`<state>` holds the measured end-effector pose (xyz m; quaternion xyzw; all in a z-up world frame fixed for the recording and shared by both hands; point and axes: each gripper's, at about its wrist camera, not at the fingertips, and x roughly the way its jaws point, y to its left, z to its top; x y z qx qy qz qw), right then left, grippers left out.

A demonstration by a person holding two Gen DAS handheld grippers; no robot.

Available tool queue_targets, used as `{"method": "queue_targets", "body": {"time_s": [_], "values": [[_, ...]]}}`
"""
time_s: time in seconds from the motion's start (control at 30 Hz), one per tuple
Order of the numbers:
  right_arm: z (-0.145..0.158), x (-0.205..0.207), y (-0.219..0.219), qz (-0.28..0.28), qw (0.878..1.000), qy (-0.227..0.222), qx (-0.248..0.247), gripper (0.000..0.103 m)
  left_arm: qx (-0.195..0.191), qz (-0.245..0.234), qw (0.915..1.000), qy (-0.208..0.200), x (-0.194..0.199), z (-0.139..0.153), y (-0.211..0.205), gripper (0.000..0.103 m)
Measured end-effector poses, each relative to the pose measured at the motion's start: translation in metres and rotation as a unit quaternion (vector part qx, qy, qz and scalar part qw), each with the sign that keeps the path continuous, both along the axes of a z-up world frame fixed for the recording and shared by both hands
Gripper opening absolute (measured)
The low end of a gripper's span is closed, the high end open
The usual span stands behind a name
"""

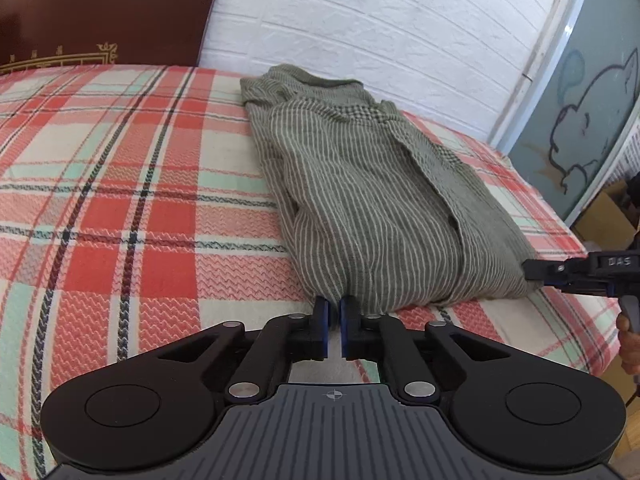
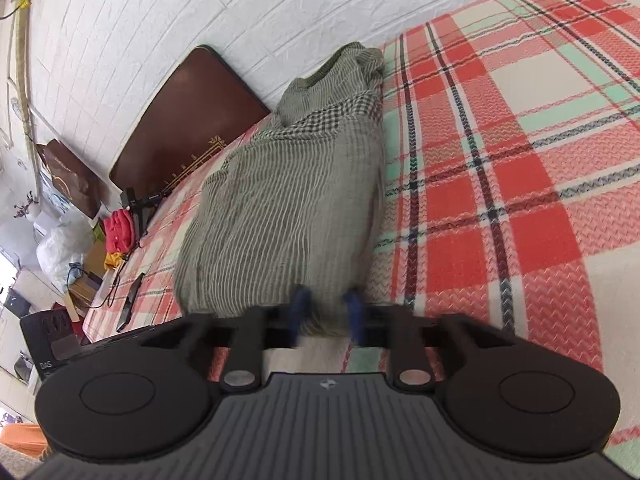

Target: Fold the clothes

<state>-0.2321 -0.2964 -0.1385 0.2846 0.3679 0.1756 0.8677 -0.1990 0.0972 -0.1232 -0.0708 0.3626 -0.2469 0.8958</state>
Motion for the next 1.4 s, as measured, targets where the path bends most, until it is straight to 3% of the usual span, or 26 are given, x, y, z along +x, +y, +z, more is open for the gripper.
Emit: {"method": "queue_targets", "body": {"time_s": [0.23, 0.33, 0.4, 0.43, 0.47, 0.5, 0.53, 0.57, 0.6, 0.67, 0.77, 0.8, 0.87, 0.9, 1.0, 1.27, 1.3, 1.37, 1.4], "values": [[0.01, -0.001, -0.012, -0.013, 1.0, -0.008, -0.017, 0.011, 0.041, 0.015, 0.9988, -0.025, -0.003, 0.019, 0.026, 0.0], [0.001, 0.001, -0.015, -0.017, 1.0, 0.008, 0.006, 0.011, 0.016, 0.032, 0.9993, 0.013, 0.004, 0.007, 0.04, 0.0], [0.0, -0.001, -0.015, -0.017, 1.0, 0.011, 0.01, 0.016, -0.002, 0.026, 0.9996, 0.007, 0.0, 0.013, 0.038, 0.0], [0.001, -0.001, -0.016, -0.018, 1.0, 0.012, 0.01, 0.02, -0.011, 0.024, 0.9997, 0.003, -0.002, 0.015, 0.037, 0.005], [0.002, -0.002, -0.017, -0.022, 1.0, 0.011, 0.013, 0.022, -0.02, 0.021, 0.9996, 0.0, -0.004, 0.018, 0.035, 0.023], [0.004, -0.003, -0.019, -0.025, 1.0, 0.008, 0.016, 0.028, -0.029, 0.018, 0.9994, -0.003, -0.006, 0.021, 0.034, 0.033], [0.007, -0.002, -0.022, -0.029, 0.999, 0.002, 0.023, 0.04, -0.037, 0.014, 0.9992, -0.007, -0.008, 0.024, 0.033, 0.04], [0.01, -0.002, -0.024, -0.032, 0.999, -0.004, 0.029, 0.047, -0.039, 0.008, 0.9991, -0.015, -0.006, 0.026, 0.029, 0.06], [0.013, 0.0, -0.025, -0.035, 0.999, -0.012, 0.031, 0.058, -0.036, 0.008, 0.9991, -0.023, -0.004, 0.026, 0.024, 0.07], [0.015, 0.004, -0.025, -0.039, 0.999, -0.02, 0.028, 0.059, -0.029, 0.014, 0.9993, -0.02, 0.005, 0.022, 0.017, 0.07], [0.009, 0.016, -0.022, -0.035, 0.999, -0.018, 0.03, 0.059, -0.068, 0.02, 0.9973, 0.02, 0.021, 0.008, 0.019, 0.067], [0.005, 0.02, -0.02, -0.033, 0.999, -0.013, 0.034, 0.059, -0.085, 0.024, 0.9952, 0.042, 0.025, 0.002, 0.021, 0.042], [-0.004, 0.028, -0.017, -0.025, 0.998, 0.003, 0.05, 0.043, -0.124, 0.031, 0.9889, 0.074, 0.03, -0.007, 0.027, 0.011], [-0.008, 0.03, -0.017, -0.018, 0.998, 0.012, 0.065, 0.013, -0.145, 0.035, 0.985, 0.086, 0.031, -0.011, 0.03, 0.01], [-0.014, 0.031, -0.025, -0.037, 0.994, 0.015, 0.104, 0.012, -0.17, 0.048, 0.9803, 0.089, 0.028, -0.014, 0.039, 0.005], [-0.034, 0.032, -0.042, -0.061, 0.985, 0.049, 0.155, 0.015, -0.202, 0.111, 0.9675, 0.104, 0.019, -0.03, 0.062, 0.004], [-0.032, 0.031, -0.042, -0.062, 0.985, 0.046, 0.154, 0.016, -0.201, 0.11, 0.9681, 0.101, 0.019, -0.027, 0.062, 0.023], [-0.023, 0.032, -0.043, -0.068, 0.986, 0.03, 0.148, 0.025, -0.2, 0.107, 0.9693, 0.094, 0.02, -0.02, 0.062, 0.027], [-0.018, 0.034, -0.044, -0.068, 0.987, 0.019, 0.144, 0.038, -0.2, 0.101, 0.9708, 0.086, 0.023, -0.014, 0.06, 0.037]]}}
